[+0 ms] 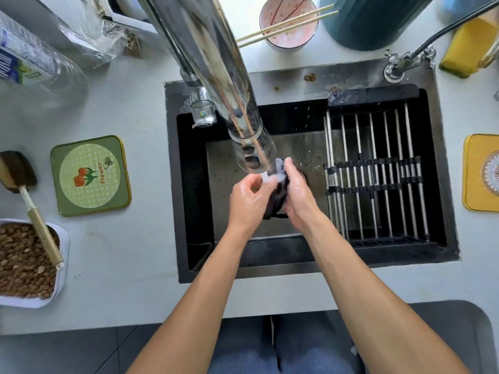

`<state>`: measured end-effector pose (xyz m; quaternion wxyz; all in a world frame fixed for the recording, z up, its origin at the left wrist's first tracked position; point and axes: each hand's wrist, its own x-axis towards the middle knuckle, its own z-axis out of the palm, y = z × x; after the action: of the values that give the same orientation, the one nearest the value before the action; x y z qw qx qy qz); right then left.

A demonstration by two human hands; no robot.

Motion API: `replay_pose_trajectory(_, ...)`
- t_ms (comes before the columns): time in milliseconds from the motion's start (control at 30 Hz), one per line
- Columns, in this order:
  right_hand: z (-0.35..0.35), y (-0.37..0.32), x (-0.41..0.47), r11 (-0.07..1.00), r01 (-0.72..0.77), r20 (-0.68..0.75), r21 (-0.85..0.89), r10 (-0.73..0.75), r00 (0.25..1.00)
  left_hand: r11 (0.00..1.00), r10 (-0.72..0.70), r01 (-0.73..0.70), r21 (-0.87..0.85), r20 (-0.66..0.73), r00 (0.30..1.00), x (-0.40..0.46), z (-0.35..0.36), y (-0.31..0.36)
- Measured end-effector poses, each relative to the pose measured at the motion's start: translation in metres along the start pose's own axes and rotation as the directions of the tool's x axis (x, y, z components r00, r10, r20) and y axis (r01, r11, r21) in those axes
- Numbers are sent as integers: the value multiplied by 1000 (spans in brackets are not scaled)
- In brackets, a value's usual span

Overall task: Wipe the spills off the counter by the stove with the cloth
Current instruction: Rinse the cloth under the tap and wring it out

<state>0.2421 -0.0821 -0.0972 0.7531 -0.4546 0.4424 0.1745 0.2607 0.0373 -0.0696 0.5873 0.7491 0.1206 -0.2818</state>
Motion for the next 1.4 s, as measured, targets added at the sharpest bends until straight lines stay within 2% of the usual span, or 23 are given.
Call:
replay_pose_trajectory(100, 4, 5, -1, 997, -39, 14, 70, 38, 999, 1000, 0, -2, 31, 53, 999, -10, 3, 4)
replay_pose_trajectory(167, 3, 9, 1, 988, -72, 15, 133, 71, 997, 1000, 4, -4, 18, 23, 1000, -13, -4, 8)
replay_pose_trajectory(300, 3, 10, -2, 982, -118, 2, 151, 119, 993, 999, 17, -28, -38, -259, 966, -6, -36, 25)
replay_pose_trajectory(367, 2, 12, -2, 974, -146, -43, 173, 155, 987, 989, 144, -126, 72, -413, 899, 2, -57, 40)
replay_pose_trajectory(433, 4, 11, -2, 964, -155, -62, 215, 172, 983, 943, 304, -192, 270, -474, 826, 11, -72, 55)
replay_pose_trajectory(567, 6, 10, -4, 952, -154, -89, 264, 184, 979, 843, 456, -217, 493, -439, 774, 26, -87, 65)
replay_pose_trajectory(633, 5, 9, -6, 955, -145, -85, 259, 172, 981, 784, 545, -285, 551, -391, 742, 29, -91, 67)
replay_pose_trajectory(700, 3, 8, -8, 957, -147, -86, 250, 173, 981, 685, 658, -381, 621, -302, 690, 32, -96, 70)
replay_pose_trajectory(767, 1, 7, -10, 955, -155, -81, 254, 181, 980, 623, 712, -433, 652, -243, 659, 33, -99, 72)
replay_pose_trajectory(867, 1, 6, -13, 961, -152, -105, 229, 180, 978, 620, 703, -419, 663, -233, 672, 36, -99, 77)
replay_pose_trajectory(1033, 2, 4, -17, 961, -150, -124, 233, 182, 976, 615, 727, -442, 653, -251, 639, 44, -100, 103)
replay_pose_trajectory(1100, 4, 2, -19, 959, -157, -139, 236, 193, 971, 649, 680, -428, 629, -229, 696, 47, -105, 102)
replay_pose_trajectory(1167, 6, -1, -23, 951, -165, -145, 261, 207, 968, 757, 582, -366, 541, -304, 754, 48, -106, 95)
replay_pose_trajectory(1267, 10, -6, -28, 925, -155, -115, 347, 206, 972, 933, 351, -249, 259, -512, 784, 32, -89, 69)
replay_pose_trajectory(1300, 11, -7, -30, 914, -155, -96, 375, 205, 974, 965, 260, -199, 173, -506, 822, 24, -79, 57)
replay_pose_trajectory(1333, 12, -8, -33, 910, -159, -78, 383, 203, 976, 987, 161, -134, 94, -422, 892, 16, -67, 45)
replay_pose_trajectory(1367, 13, -9, -36, 913, -167, -51, 372, 199, 979, 998, 55, -49, 30, -267, 962, 8, -54, 33)
replay_pose_trajectory(1400, 13, -9, -40, 923, -171, -15, 344, 187, 982, 999, -37, 37, -2, -85, 996, -1, -40, 21)
